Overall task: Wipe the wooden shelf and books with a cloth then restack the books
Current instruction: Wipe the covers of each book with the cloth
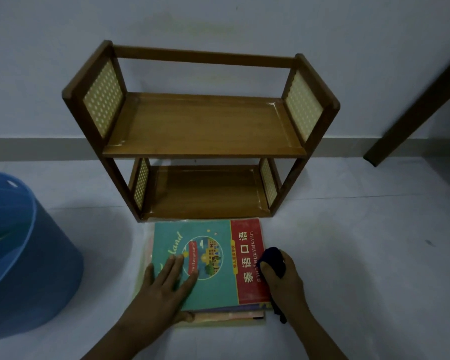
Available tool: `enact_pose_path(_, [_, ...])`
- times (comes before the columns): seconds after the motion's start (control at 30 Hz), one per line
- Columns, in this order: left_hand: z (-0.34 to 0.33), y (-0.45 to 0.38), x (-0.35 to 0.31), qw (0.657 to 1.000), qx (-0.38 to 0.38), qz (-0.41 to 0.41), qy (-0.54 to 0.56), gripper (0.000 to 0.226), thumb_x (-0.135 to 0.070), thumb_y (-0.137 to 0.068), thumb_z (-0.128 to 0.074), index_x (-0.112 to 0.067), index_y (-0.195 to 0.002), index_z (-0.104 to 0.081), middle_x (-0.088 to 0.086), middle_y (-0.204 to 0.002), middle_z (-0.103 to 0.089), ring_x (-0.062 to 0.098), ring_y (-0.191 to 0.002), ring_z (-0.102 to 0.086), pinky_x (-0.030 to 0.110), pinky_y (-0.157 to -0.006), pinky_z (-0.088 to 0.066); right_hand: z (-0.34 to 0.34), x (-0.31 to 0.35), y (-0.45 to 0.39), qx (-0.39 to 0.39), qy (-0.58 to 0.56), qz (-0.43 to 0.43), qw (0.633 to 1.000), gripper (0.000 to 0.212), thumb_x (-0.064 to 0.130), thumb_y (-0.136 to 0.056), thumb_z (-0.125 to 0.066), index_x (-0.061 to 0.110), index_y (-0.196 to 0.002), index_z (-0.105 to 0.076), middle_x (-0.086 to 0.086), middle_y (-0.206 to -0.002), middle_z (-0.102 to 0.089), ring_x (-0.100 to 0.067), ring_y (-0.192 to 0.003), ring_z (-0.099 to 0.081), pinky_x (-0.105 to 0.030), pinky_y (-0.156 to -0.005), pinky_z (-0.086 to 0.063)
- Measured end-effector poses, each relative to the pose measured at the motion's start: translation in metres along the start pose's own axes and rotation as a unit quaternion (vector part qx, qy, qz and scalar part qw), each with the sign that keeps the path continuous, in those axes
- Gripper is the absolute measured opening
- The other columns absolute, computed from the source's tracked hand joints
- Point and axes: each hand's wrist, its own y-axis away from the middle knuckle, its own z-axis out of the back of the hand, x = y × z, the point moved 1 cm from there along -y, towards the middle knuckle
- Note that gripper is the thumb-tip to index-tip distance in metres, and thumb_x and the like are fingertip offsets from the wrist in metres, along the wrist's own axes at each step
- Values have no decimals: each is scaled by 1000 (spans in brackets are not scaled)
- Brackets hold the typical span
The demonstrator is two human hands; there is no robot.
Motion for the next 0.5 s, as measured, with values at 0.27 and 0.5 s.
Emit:
enact_pose_path(0.27, [33, -1, 18, 989, -15, -118, -92, 59, -51, -91, -30, -18, -140, -39, 14, -124, -64, 29, -110, -65, 46, -83, -56, 18, -9, -1, -17, -89, -37, 995, 42, 27, -90, -63, 18, -129, -50, -5, -114, -63, -20, -97, -64, -32, -77, -53])
enact_pose_path(0.5, [138, 2, -14, 975, -139, -35, 171, 41, -63, -93, -18, -41, -111, -48, -13, -73, -68, -2, -51, -55, 5, -45, -39, 58, 15, -9, -109, -128, -20, 986, 28, 41, -88, -61, 21, -107, -63, -21, -100, -67, -38, -83, -66, -58, -76, -54])
